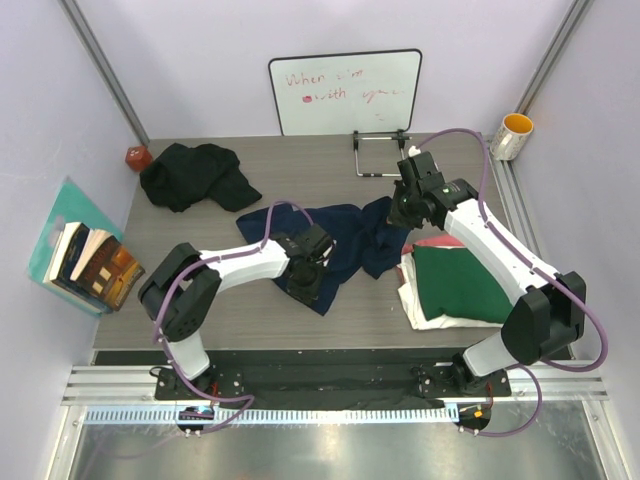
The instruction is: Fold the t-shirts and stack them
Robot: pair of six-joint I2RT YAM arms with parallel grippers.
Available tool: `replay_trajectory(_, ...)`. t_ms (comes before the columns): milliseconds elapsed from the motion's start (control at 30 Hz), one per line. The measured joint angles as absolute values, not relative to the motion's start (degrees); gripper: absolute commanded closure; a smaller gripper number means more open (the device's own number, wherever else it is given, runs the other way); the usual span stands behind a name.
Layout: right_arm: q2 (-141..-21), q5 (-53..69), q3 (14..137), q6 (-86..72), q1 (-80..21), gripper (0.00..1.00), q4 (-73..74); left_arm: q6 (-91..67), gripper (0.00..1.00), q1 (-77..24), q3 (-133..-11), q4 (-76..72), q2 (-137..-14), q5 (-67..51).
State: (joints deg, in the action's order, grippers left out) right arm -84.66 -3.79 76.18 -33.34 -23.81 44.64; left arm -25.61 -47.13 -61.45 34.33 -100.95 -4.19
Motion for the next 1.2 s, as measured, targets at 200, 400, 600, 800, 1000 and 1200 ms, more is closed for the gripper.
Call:
replay_trajectory(200,-84.66,-3.03,76.16,-33.34,-23.51,0.99,44.66,-27.2,0.33,-48.29,-61.54,32.38,-99.9,-7.44)
replay_trajectory(400,-84.66,-2.39,76.16,-33.36,-23.49,0.99,44.6,-26.85,0.34,-48.18,-61.82,34.2,-99.7,-5.39)
replay_trajectory(600,-84.62,-2.2,75.85,-33.36,-23.0,0.99,44.34,-26.96,0.36,-49.17,-63.7,36.16,-101.65,-3.33)
replay_trajectory(800,-83.31,-1.85,73.32,-33.39,-21.63,0.99,44.18,-28.08,0.43,-52.27,-67.55,40.1,-105.84,2.72)
replay_trajectory(1000,-81.36,-0.49,72.6,-33.39,-19.16,0.99,44.18,-28.91,0.56,-54.08,-71.22,44.21,-109.82,5.91)
replay_trajectory(1200,-81.01,1.52,72.18,-33.32,-17.17,0.99,44.12,-30.94,0.85,-54.37,-71.42,44.36,-110.13,7.57)
